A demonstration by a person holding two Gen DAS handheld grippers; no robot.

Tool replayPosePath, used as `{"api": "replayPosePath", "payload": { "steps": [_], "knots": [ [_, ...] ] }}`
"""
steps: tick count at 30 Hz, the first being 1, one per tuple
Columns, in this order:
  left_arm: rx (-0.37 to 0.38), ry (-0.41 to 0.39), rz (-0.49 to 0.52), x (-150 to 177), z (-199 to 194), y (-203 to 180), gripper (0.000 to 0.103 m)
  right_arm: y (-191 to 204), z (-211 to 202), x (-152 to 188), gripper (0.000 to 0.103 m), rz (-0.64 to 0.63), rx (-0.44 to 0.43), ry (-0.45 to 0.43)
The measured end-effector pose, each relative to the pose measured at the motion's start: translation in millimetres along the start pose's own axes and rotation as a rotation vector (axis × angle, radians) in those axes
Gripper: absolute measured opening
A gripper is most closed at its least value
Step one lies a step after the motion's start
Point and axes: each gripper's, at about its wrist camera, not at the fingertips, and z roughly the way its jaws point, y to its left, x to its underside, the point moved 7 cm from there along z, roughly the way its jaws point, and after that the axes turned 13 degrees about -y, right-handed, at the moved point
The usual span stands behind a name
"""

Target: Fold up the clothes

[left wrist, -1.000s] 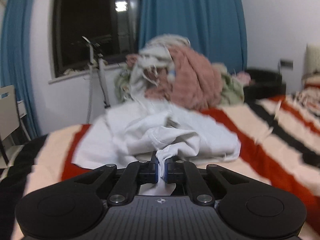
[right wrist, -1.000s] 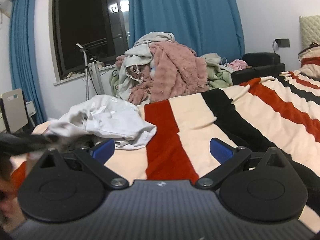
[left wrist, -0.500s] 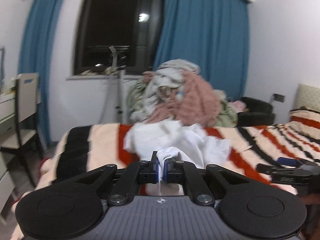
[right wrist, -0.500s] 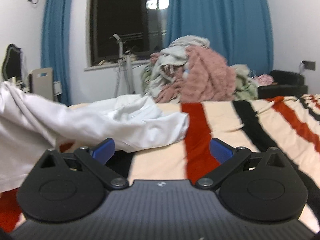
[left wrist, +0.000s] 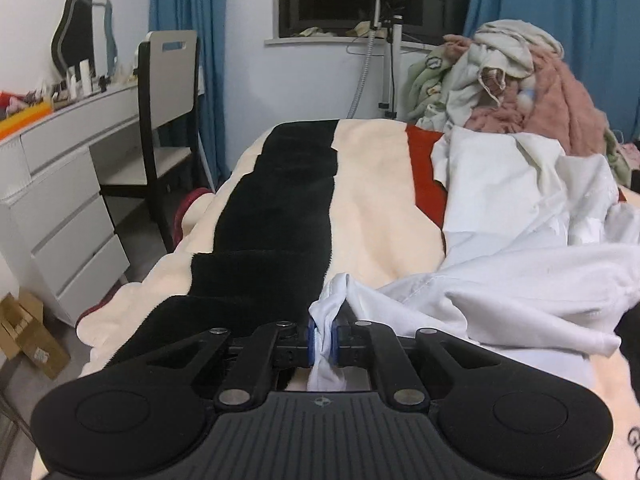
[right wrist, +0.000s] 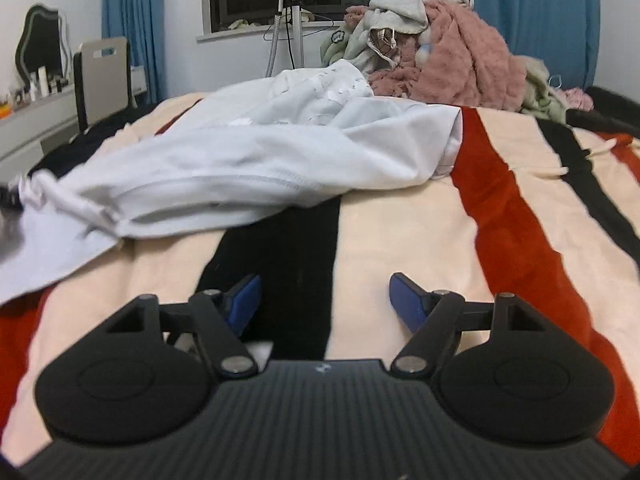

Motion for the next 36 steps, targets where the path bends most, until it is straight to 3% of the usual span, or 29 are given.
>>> {"api": "replayPosePath", "payload": {
  "steps": [1,5,7,10,12,14,16,18,19,23,26,28,30,33,36],
  "knots": [
    [-0.002,-0.002,-0.006,-3,-6,1,0.019,-5,7,-4,0.073,0.040,-0.011,0.002],
    [-0.022,-0.003,-0.052,-14,-42,6,0.042,-39,32,-14,0.074,0.455,-0.129,-0.008],
    [-0.050,-0.019,-0.086,-19,-68,10,0.044,-60,47,-12,0.074,0.681,-0.175,-0.003],
    [-0.023,-0.109,-0.085,-27,-109,-3,0.051,-86,68,-5,0.074,0.931,-0.206,-0.028],
    [0.058,-0.146,-0.034,-28,-117,-32,0.052,-93,76,-6,0.074,1.024,-0.232,-0.024],
    [0.177,-0.162,0.026,-25,-118,-68,0.052,-93,83,-10,0.073,1.021,-0.261,-0.007],
    [0.297,-0.121,0.063,-8,-109,-105,0.051,-92,89,-14,0.060,0.996,-0.278,0.007],
    [0.375,-0.082,0.115,10,-99,-139,0.051,-90,91,-15,0.014,0.990,-0.283,0.033],
    [0.386,-0.068,0.155,18,-93,-153,0.051,-90,89,-16,0.011,0.985,-0.276,0.048],
    [0.366,-0.106,0.252,35,-80,-180,0.055,-85,71,-27,0.008,0.929,-0.262,0.026],
    [0.303,-0.156,0.255,35,-72,-183,0.055,-83,47,-44,0.008,0.891,-0.254,-0.019],
    [0.286,-0.165,0.188,32,-68,-175,0.053,-83,31,-57,0.008,0.865,-0.253,-0.054],
    [0.291,-0.181,0.120,27,-68,-168,0.034,-82,12,-69,0.007,0.821,-0.244,-0.087],
    [0.338,-0.241,0.059,14,-86,-163,0.014,-80,-21,-83,0.007,0.756,-0.230,-0.128],
    [0.390,-0.271,0.008,0,-118,-157,0.012,-77,-49,-90,0.007,0.698,-0.213,-0.152]
  ]
}}
